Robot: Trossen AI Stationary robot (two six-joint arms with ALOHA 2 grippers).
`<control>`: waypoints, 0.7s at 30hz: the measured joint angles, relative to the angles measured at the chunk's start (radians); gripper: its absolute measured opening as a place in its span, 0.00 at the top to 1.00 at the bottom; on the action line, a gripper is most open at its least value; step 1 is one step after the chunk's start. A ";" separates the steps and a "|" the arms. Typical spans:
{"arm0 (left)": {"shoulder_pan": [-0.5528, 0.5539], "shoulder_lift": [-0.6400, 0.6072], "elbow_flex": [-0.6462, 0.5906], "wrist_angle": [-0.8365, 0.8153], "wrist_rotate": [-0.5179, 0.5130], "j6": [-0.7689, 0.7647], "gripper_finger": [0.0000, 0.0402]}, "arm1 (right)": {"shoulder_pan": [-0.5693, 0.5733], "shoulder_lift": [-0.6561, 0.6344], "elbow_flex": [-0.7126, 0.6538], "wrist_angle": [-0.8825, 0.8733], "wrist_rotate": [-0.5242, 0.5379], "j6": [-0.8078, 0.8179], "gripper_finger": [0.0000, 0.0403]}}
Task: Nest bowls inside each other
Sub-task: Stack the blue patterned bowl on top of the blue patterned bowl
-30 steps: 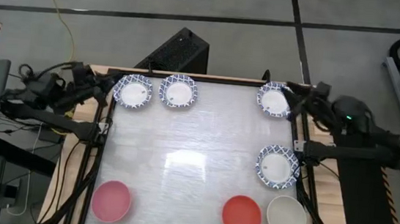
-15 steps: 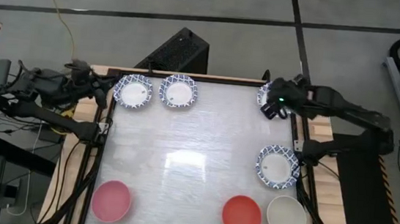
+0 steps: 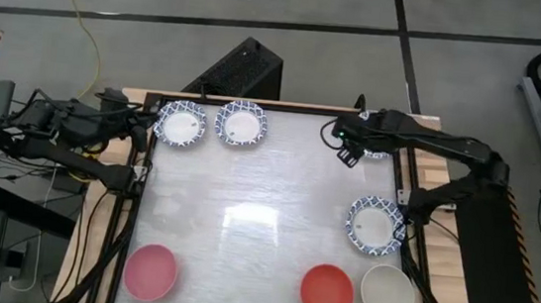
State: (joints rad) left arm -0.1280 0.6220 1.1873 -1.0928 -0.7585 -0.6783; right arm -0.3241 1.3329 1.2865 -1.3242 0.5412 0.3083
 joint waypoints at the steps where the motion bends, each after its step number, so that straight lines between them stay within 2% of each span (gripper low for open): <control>1: 0.000 0.000 0.000 0.001 0.010 0.000 0.89 | 0.000 0.010 0.000 -0.020 -0.002 0.012 0.36; 6: 0.000 0.000 0.000 0.001 0.068 -0.001 0.89 | 0.000 0.032 0.000 -0.091 -0.072 0.058 0.36; 12: 0.000 0.000 0.000 0.003 0.082 -0.023 0.88 | 0.009 -0.035 0.000 -0.090 -0.126 0.061 0.37; 16: 0.000 0.015 0.000 0.016 0.113 -0.011 0.88 | 0.056 -0.100 0.000 -0.092 -0.183 0.057 0.37; 21: 0.000 0.097 0.000 0.094 0.127 0.085 0.88 | 0.152 -0.162 0.000 -0.110 -0.234 0.127 0.37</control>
State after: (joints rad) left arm -0.1284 0.7194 1.1873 -0.9985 -0.6311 -0.5929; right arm -0.1722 1.1704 1.2861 -1.4344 0.3077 0.4358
